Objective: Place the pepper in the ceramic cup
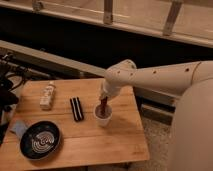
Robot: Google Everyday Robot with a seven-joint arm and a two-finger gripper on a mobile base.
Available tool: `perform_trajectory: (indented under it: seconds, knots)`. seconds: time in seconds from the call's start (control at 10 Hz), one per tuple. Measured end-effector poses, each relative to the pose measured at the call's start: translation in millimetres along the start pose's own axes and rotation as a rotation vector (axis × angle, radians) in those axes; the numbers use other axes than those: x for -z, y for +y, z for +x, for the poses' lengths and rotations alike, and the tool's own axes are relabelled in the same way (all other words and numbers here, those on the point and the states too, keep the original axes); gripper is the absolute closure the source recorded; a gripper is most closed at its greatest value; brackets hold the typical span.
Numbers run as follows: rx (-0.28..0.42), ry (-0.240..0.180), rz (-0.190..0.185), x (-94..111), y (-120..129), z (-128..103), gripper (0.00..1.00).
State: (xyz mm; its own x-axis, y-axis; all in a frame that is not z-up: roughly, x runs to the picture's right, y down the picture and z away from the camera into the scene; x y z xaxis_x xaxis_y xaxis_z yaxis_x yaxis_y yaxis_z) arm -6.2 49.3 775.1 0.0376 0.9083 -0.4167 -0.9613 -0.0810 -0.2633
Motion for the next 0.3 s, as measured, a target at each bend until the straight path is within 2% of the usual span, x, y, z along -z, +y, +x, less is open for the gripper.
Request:
perform_trajectory:
  seconds: [0.3]
  knots:
    - [-0.003,-0.02,-0.008,3.2,1.2,-0.6,0.2]
